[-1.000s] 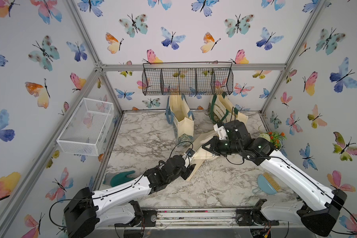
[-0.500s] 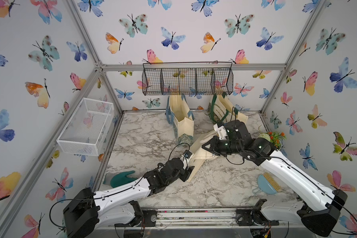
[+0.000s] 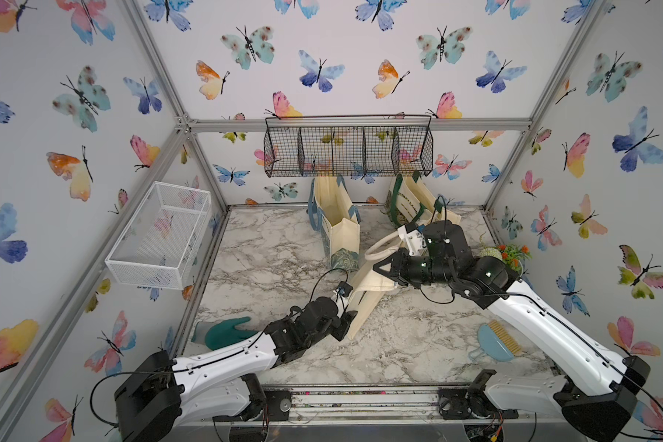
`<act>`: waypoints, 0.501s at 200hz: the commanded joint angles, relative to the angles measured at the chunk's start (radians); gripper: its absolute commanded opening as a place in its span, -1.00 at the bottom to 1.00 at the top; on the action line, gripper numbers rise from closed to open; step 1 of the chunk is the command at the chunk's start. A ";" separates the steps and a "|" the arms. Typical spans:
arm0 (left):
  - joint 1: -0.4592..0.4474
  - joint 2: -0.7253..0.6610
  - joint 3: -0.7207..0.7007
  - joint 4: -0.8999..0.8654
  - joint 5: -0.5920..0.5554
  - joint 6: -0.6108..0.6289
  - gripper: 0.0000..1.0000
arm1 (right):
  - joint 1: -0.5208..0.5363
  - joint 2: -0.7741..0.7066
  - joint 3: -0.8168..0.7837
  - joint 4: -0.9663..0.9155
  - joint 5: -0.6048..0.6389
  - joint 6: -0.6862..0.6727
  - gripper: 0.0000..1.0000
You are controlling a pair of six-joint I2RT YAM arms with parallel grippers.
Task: Put away the canvas bag
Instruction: Press the canvas bag.
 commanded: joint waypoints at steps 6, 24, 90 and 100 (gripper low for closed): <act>0.000 -0.017 -0.019 0.004 0.035 -0.009 -0.94 | 0.004 -0.038 0.067 0.109 -0.026 -0.001 -0.97; 0.000 -0.021 -0.027 0.008 0.039 -0.016 -0.25 | 0.004 -0.038 0.074 0.108 -0.022 -0.002 -0.97; -0.001 -0.027 -0.040 0.008 0.034 -0.034 -0.06 | 0.003 -0.037 0.094 0.098 -0.010 -0.013 -0.97; 0.001 -0.030 -0.042 0.007 0.034 -0.034 -0.74 | 0.004 -0.036 0.096 0.099 -0.010 -0.013 -0.97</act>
